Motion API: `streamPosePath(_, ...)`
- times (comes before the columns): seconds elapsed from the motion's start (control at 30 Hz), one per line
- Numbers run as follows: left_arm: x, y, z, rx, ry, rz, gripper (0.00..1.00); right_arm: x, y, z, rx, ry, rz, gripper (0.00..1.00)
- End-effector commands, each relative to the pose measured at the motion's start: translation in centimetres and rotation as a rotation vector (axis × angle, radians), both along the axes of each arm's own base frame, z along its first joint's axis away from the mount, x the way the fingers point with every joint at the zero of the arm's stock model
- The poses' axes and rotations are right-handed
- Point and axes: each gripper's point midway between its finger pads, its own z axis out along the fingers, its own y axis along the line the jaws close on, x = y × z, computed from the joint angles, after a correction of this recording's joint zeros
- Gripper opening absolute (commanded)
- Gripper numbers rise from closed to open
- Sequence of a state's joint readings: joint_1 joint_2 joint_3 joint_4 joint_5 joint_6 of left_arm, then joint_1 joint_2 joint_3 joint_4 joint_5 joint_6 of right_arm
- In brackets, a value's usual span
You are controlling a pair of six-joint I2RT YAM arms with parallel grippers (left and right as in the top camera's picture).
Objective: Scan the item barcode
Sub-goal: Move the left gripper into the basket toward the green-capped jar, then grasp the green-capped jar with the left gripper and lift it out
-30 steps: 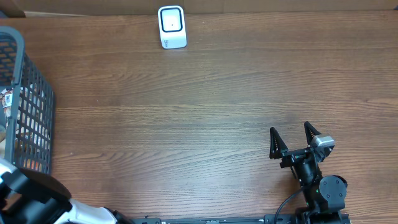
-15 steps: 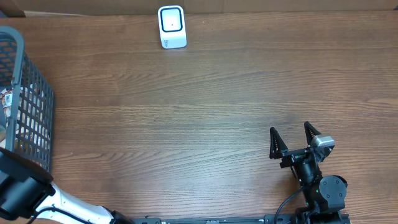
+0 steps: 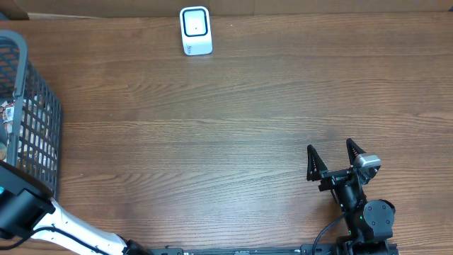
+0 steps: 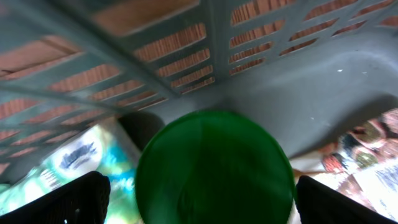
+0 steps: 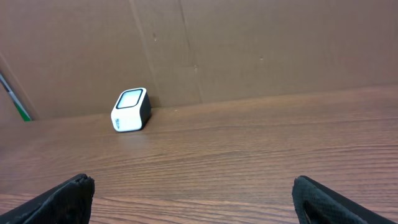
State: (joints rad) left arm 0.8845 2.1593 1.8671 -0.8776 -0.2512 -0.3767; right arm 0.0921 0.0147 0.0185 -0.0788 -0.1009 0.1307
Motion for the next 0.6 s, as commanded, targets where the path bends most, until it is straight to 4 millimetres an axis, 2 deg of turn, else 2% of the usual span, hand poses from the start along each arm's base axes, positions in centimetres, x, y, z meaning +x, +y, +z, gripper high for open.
streamPosePath(0.0,0.3,0.8,-1.2,0.007,0.021,-0.024,0.99,0.0,0.0,-0.1,0.004,-0.005,0.003,1.00)
streamPosePath(0.17,1.1,1.3,-1.2,0.022,-0.015,-0.032,1.00,0.0,0.0,-0.1,0.004,-0.005,0.003,1.00)
streamPosePath(0.2,1.2,1.3,-1.1,0.025,-0.020,-0.033,0.97,0.0,0.0,-0.1,0.004,-0.005,0.003,1.00)
streamPosePath(0.33,1.3,1.3,-1.1,0.022,-0.025,-0.034,0.67,0.0,0.0,-0.1,0.004,-0.005,0.003,1.00)
streamPosePath(0.37,1.6,1.1,-1.2,0.014,-0.034,-0.042,0.63,0.0,0.0,-0.1,0.004,-0.005,0.003,1.00)
streamPosePath(0.47,2.3,0.4,-1.4,-0.017,-0.061,-0.065,0.57,0.0,0.0,-0.1,0.004,-0.005,0.003,1.00)
streamPosePath(0.57,2.3,0.1,-1.1,-0.025,-0.067,-0.069,0.56,0.0,0.0,-0.1,0.004,-0.005,0.003,1.00)
